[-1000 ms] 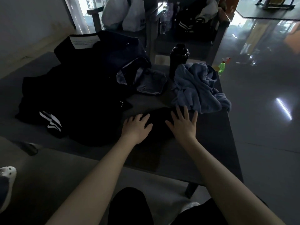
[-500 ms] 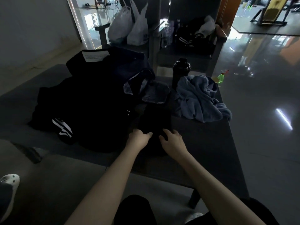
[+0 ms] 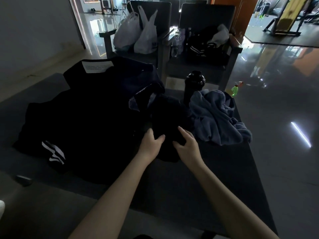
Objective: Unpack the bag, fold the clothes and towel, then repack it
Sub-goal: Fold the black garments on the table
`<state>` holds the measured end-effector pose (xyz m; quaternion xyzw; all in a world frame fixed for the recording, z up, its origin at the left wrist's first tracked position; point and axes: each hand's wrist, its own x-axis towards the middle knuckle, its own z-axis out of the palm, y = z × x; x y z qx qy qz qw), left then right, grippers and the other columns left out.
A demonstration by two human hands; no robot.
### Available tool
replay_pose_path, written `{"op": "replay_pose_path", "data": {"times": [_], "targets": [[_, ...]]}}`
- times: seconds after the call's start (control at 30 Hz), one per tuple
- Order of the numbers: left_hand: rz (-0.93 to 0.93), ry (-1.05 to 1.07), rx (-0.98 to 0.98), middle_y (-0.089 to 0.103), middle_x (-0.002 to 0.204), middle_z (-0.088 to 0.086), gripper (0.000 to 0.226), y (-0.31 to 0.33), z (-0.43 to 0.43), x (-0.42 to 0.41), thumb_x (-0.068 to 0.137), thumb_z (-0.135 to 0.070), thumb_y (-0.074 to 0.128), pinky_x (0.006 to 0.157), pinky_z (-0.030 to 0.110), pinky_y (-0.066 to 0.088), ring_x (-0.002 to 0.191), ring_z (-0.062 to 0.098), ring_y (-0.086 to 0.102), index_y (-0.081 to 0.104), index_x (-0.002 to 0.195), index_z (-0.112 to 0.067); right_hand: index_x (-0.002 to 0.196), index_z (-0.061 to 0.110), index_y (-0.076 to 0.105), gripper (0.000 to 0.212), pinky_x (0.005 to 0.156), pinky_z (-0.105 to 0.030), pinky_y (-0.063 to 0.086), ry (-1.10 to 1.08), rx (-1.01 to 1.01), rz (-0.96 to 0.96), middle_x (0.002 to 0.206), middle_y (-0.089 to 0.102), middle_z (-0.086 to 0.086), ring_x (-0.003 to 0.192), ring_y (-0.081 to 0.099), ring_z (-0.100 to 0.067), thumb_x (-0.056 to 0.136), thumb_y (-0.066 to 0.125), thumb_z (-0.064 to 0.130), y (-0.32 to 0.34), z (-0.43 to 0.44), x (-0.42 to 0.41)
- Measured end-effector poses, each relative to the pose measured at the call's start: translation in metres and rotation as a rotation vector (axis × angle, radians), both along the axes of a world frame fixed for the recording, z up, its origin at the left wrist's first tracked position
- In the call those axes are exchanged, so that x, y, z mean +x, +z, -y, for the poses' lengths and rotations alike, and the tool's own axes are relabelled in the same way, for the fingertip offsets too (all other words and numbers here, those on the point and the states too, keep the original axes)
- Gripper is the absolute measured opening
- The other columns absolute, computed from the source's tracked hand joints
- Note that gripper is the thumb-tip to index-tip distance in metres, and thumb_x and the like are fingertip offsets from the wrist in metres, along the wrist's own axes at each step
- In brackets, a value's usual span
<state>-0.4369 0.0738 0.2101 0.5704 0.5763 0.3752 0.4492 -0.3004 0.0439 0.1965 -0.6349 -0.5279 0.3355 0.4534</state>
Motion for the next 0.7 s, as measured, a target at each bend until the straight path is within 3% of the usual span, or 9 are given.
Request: {"op": "replay_pose_path", "data": {"times": [0.13,0.23,0.3,0.4,0.47,0.53,0.63,0.7], "targets": [[0.018,-0.067,-0.035,0.055,0.112,-0.002,0.048,0.008,-0.038,0.004,0.091,-0.009,0.052,0.07,0.016,0.043,0.093,0.005,0.055,0.039,0.138,-0.012,0.144,0.013,0.038,0.06,0.106,-0.03,0.04,-0.01,-0.007,0.022,0.145,0.04,-0.003,0.131,0.041,-0.017,0.089,0.06,0.008,-0.001,-0.044,0.005],[-0.108,-0.056,-0.048,0.036,0.147,0.005,0.065,0.0,-0.063,0.008,0.097,-0.018,0.051,0.096,0.027,0.042,0.126,0.019,0.045,0.014,0.151,-0.018,0.146,0.011,0.034,0.059,0.11,-0.03,0.035,-0.017,-0.018,0.105,0.148,0.036,-0.006,0.135,0.037,-0.02,0.092,0.059,0.014,-0.009,-0.07,0.007],[-0.311,-0.034,0.002,0.025,0.154,0.005,0.067,-0.014,-0.073,0.009,0.098,-0.026,0.048,0.102,0.034,0.039,0.136,0.023,0.036,0.009,0.152,-0.024,0.148,0.012,0.029,0.059,0.109,-0.029,0.031,0.013,-0.056,0.228,0.153,0.027,-0.009,0.139,0.03,-0.023,0.095,0.055,0.022,-0.019,-0.078,0.007],[-0.82,-0.072,0.175,0.035,0.144,0.009,0.053,-0.038,-0.075,0.004,0.101,-0.036,0.036,0.094,0.036,0.045,0.125,0.024,0.043,0.019,0.15,-0.024,0.149,0.016,0.026,0.058,0.11,-0.037,0.028,0.065,-0.114,0.459,0.155,0.021,-0.013,0.141,0.023,-0.029,0.098,0.046,0.036,-0.037,-0.08,0.005],[-1.038,-0.066,0.258,0.04,0.138,0.007,0.049,-0.048,-0.075,0.001,0.102,-0.04,0.028,0.094,0.037,0.04,0.123,0.024,0.042,0.026,0.148,-0.022,0.148,0.017,0.026,0.056,0.109,-0.039,0.029,0.057,-0.122,0.567,0.155,0.023,-0.013,0.139,0.023,-0.031,0.099,0.041,0.04,-0.041,-0.08,0.003],[-1.114,-0.075,0.239,0.037,0.141,0.006,0.049,-0.045,-0.076,0.0,0.103,-0.041,0.024,0.097,0.038,0.036,0.126,0.024,0.036,0.026,0.148,-0.023,0.149,0.017,0.025,0.056,0.108,-0.04,0.03,0.063,-0.146,0.637,0.155,0.022,-0.012,0.139,0.023,-0.032,0.1,0.038,0.041,-0.039,-0.083,0.002],[-1.059,-0.132,0.159,0.031,0.147,0.005,0.05,-0.033,-0.072,-0.002,0.102,-0.042,0.025,0.102,0.038,0.033,0.131,0.024,0.03,0.026,0.148,-0.023,0.15,0.018,0.02,0.056,0.108,-0.042,0.03,0.087,-0.208,0.618,0.155,0.018,-0.015,0.138,0.022,-0.035,0.1,0.037,0.038,-0.031,-0.079,-0.001],[-1.034,-0.133,0.269,0.043,0.139,0.003,0.046,-0.026,-0.059,-0.014,0.101,-0.04,0.031,0.1,0.036,0.036,0.126,0.022,0.038,0.039,0.142,-0.019,0.149,0.017,0.02,0.054,0.107,-0.042,0.031,0.093,-0.195,0.583,0.154,0.017,-0.018,0.137,0.024,-0.037,0.101,0.039,0.031,-0.026,-0.066,-0.007]]}}
